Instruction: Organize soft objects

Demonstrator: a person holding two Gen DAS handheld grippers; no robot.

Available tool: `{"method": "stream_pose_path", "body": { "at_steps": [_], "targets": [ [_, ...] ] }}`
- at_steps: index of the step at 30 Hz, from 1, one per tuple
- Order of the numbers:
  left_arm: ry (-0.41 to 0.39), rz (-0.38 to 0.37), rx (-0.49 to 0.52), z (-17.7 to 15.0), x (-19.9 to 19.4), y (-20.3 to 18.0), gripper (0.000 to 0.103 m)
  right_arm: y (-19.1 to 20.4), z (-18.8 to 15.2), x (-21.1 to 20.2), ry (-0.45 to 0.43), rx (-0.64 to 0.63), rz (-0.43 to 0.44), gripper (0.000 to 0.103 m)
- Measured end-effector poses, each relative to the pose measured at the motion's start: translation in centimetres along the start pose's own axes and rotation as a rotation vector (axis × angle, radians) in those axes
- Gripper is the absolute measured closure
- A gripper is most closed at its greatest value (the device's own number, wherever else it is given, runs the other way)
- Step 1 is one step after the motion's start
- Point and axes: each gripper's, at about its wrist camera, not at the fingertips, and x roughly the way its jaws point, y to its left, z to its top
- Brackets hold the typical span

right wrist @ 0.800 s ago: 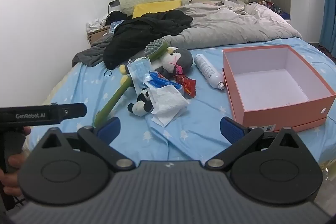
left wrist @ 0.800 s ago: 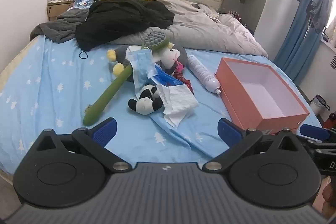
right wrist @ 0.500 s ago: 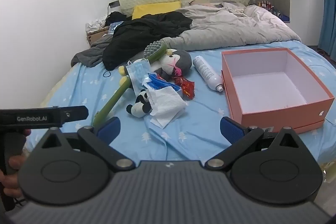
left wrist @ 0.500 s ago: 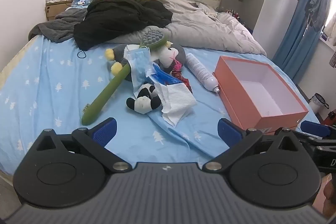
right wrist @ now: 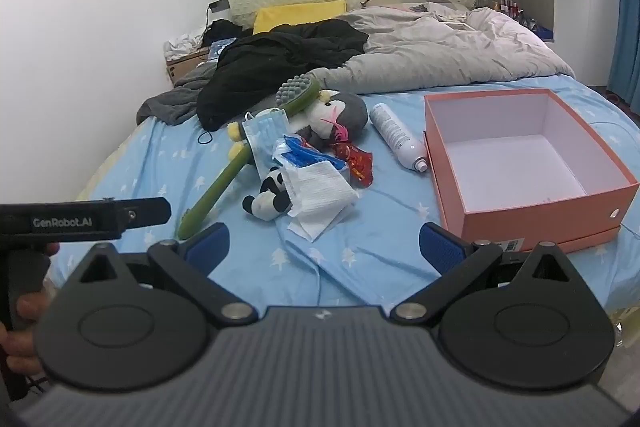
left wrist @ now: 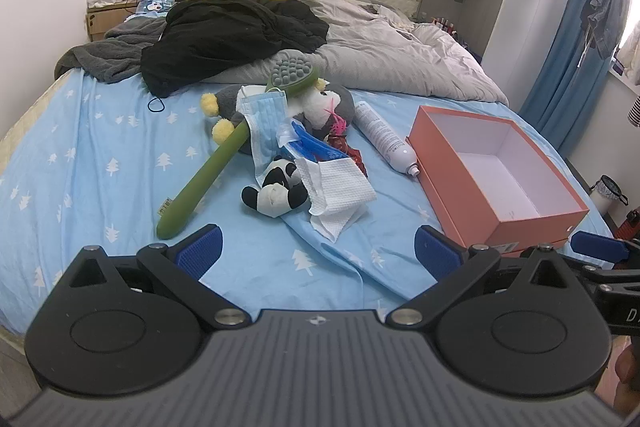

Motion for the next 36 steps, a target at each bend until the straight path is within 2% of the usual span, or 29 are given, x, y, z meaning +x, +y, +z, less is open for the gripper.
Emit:
{"method": "stream_pose_path", "body": {
  "at_steps": [36],
  "targets": [
    [0.019,-0.005,0.004,-0.2,1.0,0.2,0.000,0.0,-0.3,0.5,0.016,-0.015,-0.008,0.000]
  ]
}}
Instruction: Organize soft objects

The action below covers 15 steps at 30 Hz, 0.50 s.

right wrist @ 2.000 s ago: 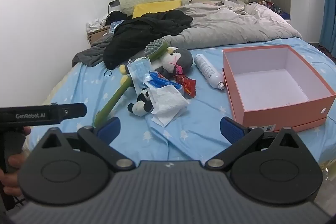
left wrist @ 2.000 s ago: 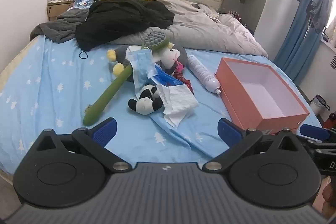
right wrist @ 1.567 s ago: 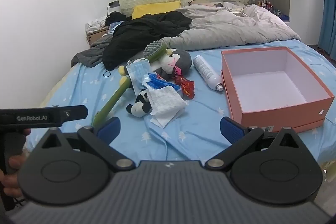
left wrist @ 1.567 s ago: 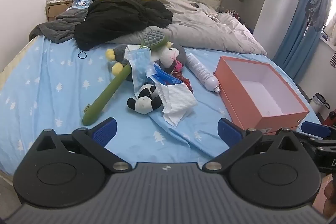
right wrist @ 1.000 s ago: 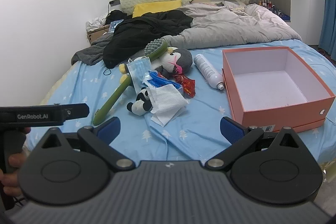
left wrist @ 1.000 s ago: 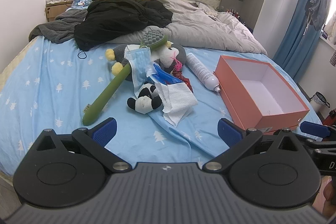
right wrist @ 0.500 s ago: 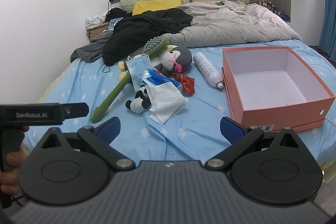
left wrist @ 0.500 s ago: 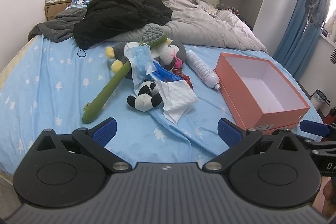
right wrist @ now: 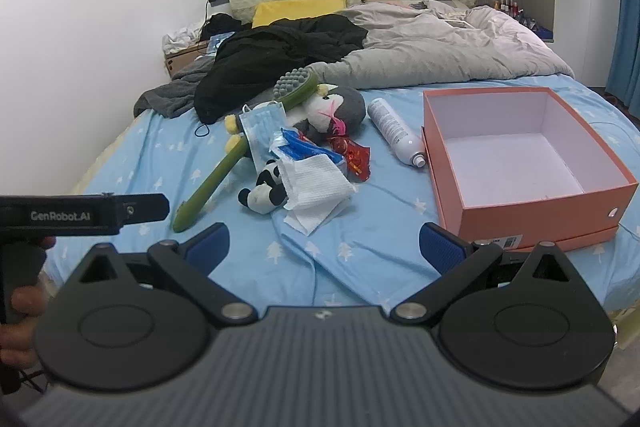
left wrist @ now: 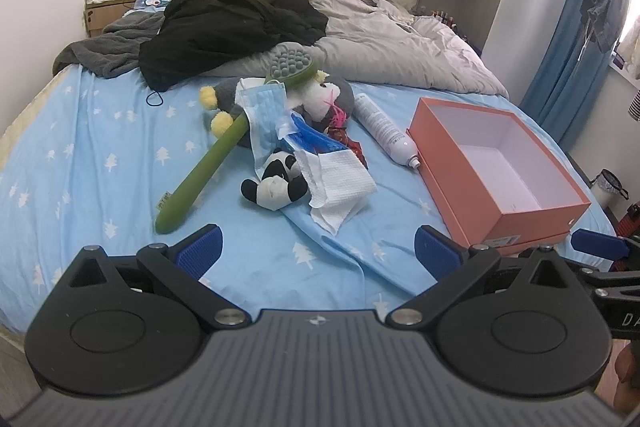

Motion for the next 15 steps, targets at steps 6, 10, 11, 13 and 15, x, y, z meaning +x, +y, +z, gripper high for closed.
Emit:
{"method": "stream_pose_path", "body": {
  "at_steps": [6,10,11,13,15],
  "targets": [
    [0.004,0.000,0.002,0.01,0.21,0.03,0.000,0.06,0.03,-0.03,-0.004,-0.003,-0.001,0.000],
    [0.005,-0.001,0.002,-0.02,0.21,0.07,0.000,0.08,-0.01,0.01,-0.002,-0.003,0.002,0.000],
    [0.004,-0.002,0.002,-0.04,0.21,0.13,0.000,0.10,-0.03,0.03,-0.001,-0.004,0.002,0.000],
    [0.000,-0.001,0.004,-0.11,0.25,0.06,0.000,0.07,-0.07,0.13,-0.004,-0.006,0.005,0.000],
    [0.005,0.006,0.008,-0.27,0.36,0.03,0.000,0.03,-0.17,0.18,-0.002,-0.002,0.002,0.000]
  ]
}}
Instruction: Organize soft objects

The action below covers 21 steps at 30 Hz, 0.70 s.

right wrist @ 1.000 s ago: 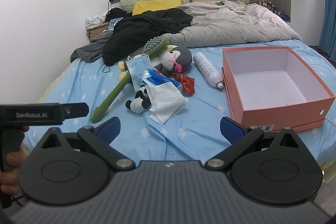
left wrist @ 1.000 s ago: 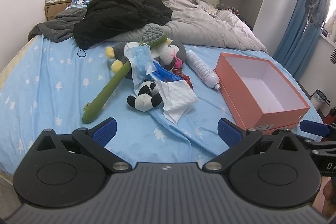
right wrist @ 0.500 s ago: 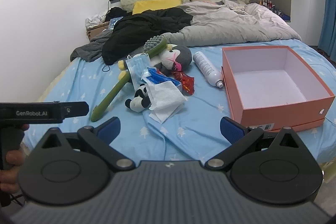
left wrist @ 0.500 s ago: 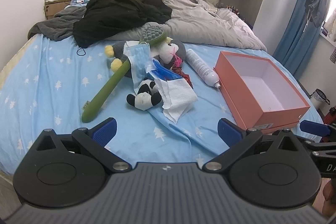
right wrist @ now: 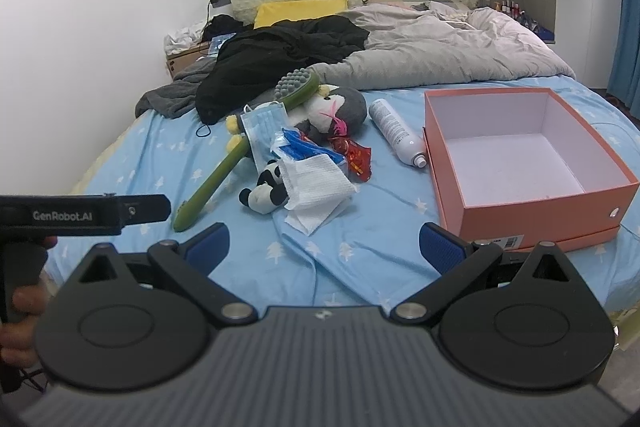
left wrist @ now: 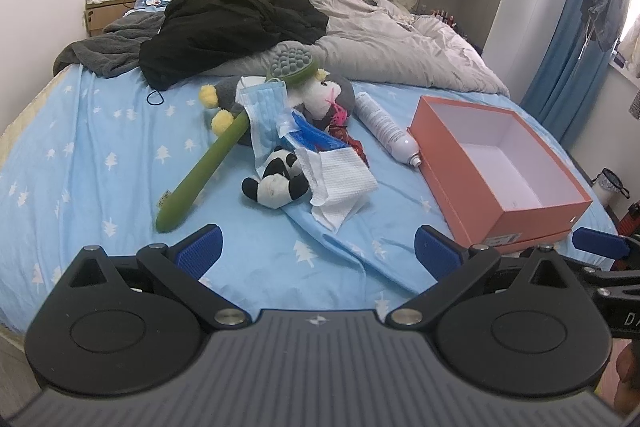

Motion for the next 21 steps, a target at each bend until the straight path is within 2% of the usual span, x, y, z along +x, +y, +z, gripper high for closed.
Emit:
{"method": "stream_pose_path", "body": {
  "at_steps": [13,21],
  "targets": [
    [0.005,-0.002,0.009,-0.3,0.1,-0.2,0.000,-0.1,-0.4,0.0,0.004,0.007,0.008,0.000],
    [0.042,0.013,0.003,-0.9,2.2,0.5,0.000,-0.4,-0.9,1.8,0.039,0.011,0.016,0.000]
  ]
}}
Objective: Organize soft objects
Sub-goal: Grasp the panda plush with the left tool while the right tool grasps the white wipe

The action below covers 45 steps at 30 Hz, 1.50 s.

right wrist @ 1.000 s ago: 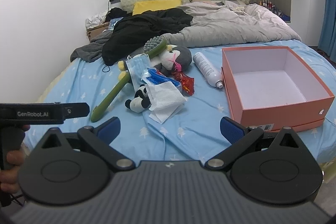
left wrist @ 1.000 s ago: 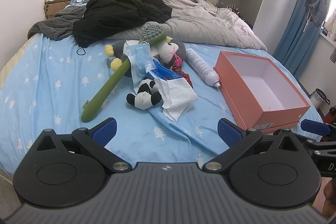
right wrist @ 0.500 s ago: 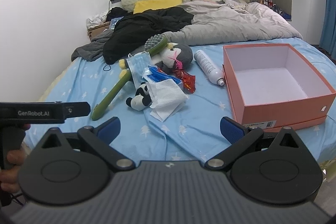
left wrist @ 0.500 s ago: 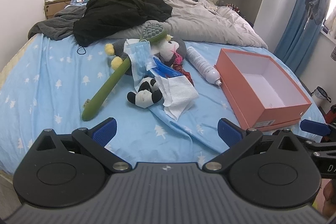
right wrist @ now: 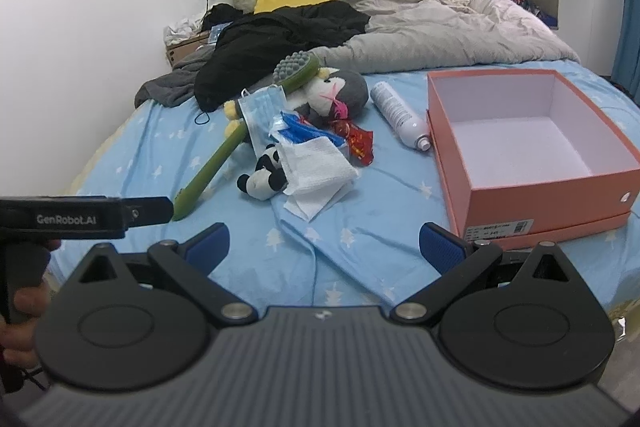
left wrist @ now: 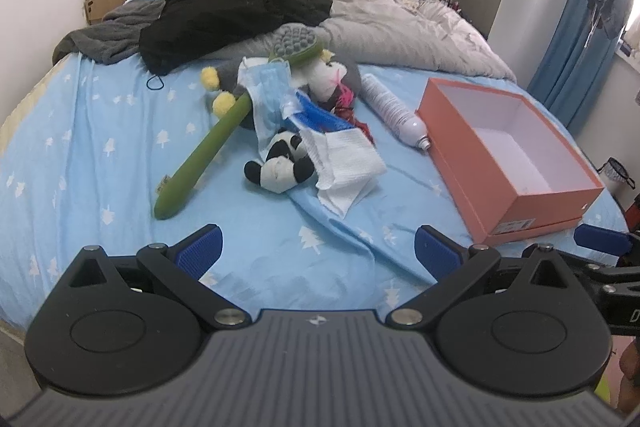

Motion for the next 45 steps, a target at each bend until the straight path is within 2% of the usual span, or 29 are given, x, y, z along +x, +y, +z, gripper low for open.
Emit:
{"method": "stream_pose_path", "body": {
  "at_steps": [11,16,20,22,23,24,25,31,38,45],
  "targets": [
    [0.073,0.007,-0.055,0.7,7.1,2.4,0.000,-0.9,0.3,6.0,0.059,0.019,0.014,0.000],
    [0.080,0.053,-0.010,1.2,11.1,3.1,0.000,-1.3,1.2,9.5,0.071,0.019,0.052,0.000],
    [0.093,0.033,-0.024,1.6,14.4,4.3,0.001,-1.9,1.7,12.5,0.088,0.017,0.065,0.005],
    [0.092,0.027,-0.033,1.8,15.8,4.9,0.002,-2.0,1.8,14.1,0.103,0.008,0.076,0.011],
    [0.089,0.025,-0.040,1.9,16.6,5.2,0.002,-2.1,1.9,14.9,0.113,0.003,0.079,0.017],
    [0.091,0.024,-0.046,2.0,17.3,5.4,0.006,-2.2,1.9,15.5,0.122,0.003,0.079,0.025],
    [0.093,0.024,-0.054,2.0,17.9,5.6,0.010,-2.3,2.0,16.3,0.131,0.004,0.077,0.027],
    [0.092,0.002,-0.080,3.1,21.4,6.8,0.023,-2.9,2.3,20.3,0.134,0.001,0.060,0.026],
    [0.072,-0.051,-0.086,5.7,25.2,7.8,0.036,-3.1,3.2,24.4,0.142,-0.017,0.095,0.025],
    [0.112,-0.082,-0.080,6.7,29.0,8.4,0.048,-2.9,3.7,28.1,0.165,-0.022,0.124,0.025]
  ]
}}
